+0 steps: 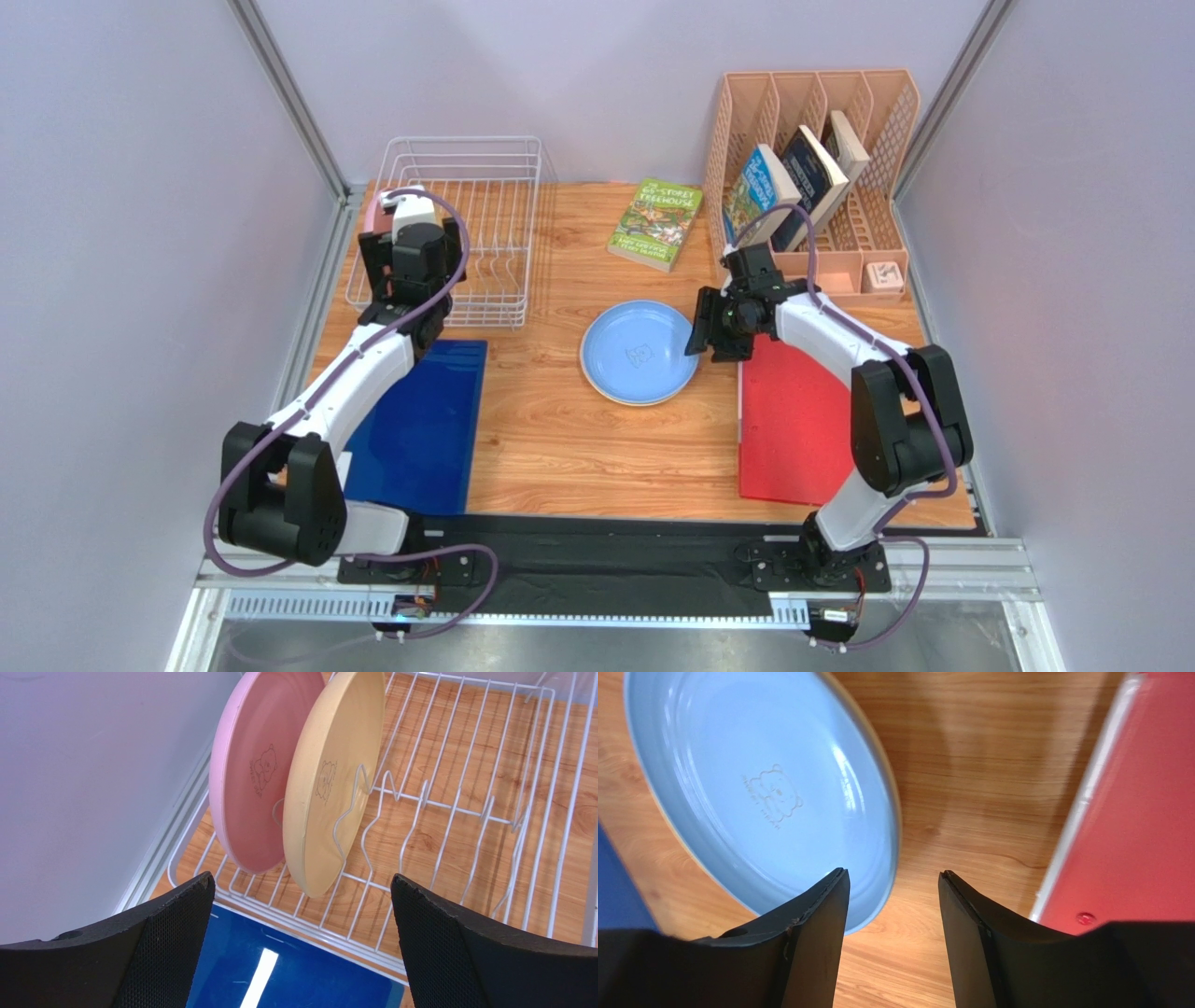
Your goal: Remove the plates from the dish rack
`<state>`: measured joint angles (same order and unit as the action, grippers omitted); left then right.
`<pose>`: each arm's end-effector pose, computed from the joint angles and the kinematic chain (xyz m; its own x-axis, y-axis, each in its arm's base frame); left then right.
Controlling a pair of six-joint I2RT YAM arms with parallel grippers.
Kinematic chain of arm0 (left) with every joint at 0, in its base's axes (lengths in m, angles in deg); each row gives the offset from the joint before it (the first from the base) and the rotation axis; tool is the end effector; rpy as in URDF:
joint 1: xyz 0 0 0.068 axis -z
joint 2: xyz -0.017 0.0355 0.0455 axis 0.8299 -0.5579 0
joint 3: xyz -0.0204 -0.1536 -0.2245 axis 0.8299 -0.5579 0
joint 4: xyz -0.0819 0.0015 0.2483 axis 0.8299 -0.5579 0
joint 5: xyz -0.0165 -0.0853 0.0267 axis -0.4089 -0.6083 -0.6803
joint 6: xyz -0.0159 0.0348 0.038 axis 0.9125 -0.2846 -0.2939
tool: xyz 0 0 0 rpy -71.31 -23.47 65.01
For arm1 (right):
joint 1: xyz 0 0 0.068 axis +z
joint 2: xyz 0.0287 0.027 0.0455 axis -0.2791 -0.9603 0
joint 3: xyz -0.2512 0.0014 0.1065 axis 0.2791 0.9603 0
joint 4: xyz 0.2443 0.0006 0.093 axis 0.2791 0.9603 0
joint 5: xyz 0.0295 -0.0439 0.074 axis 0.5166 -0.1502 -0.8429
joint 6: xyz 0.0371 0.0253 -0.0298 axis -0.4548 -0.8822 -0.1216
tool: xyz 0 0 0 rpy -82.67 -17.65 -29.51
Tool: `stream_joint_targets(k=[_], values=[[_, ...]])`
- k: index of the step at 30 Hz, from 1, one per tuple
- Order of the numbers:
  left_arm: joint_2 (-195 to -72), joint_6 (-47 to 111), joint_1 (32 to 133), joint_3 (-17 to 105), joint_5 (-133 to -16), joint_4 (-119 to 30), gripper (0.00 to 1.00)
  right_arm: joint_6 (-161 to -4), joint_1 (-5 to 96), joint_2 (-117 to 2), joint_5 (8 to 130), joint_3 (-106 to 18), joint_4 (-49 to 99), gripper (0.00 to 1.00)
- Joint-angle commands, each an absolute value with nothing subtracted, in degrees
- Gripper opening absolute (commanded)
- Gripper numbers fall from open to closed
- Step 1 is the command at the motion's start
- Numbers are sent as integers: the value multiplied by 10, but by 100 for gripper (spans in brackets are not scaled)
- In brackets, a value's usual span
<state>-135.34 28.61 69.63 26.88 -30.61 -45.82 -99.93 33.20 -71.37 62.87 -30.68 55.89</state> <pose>0.3026 -0.0514 0.2967 -0.3052 -0.0405 -0.9514 -0.3840 0.9195 0.0840 0.3128 0.1046 0.1966 -0.9422 0.1248 -0.3110 -0.0021 0.9259 0.3778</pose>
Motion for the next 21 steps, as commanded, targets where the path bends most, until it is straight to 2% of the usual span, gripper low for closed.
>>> stream_joint_targets(k=[1, 8, 16, 18, 20, 21], values=[[-1367, 302, 676, 287, -326, -441, 100, -981, 349, -667, 756, -353, 595, 56], [-1412, 286, 656, 296, -326, -387, 98, -978, 349, -628, 746, -359, 559, 57], [-1502, 234, 651, 322, -289, -287, 72, -980, 349, -658, 732, -379, 562, 57], [-1517, 228, 650, 325, -280, -267, 61, -980, 349, -661, 732, -380, 562, 57], [-1529, 229, 649, 331, -265, -270, 60, -979, 348, -666, 732, -382, 564, 57], [-1531, 230, 649, 329, -267, -266, 55, -979, 349, -667, 732, -383, 565, 57]])
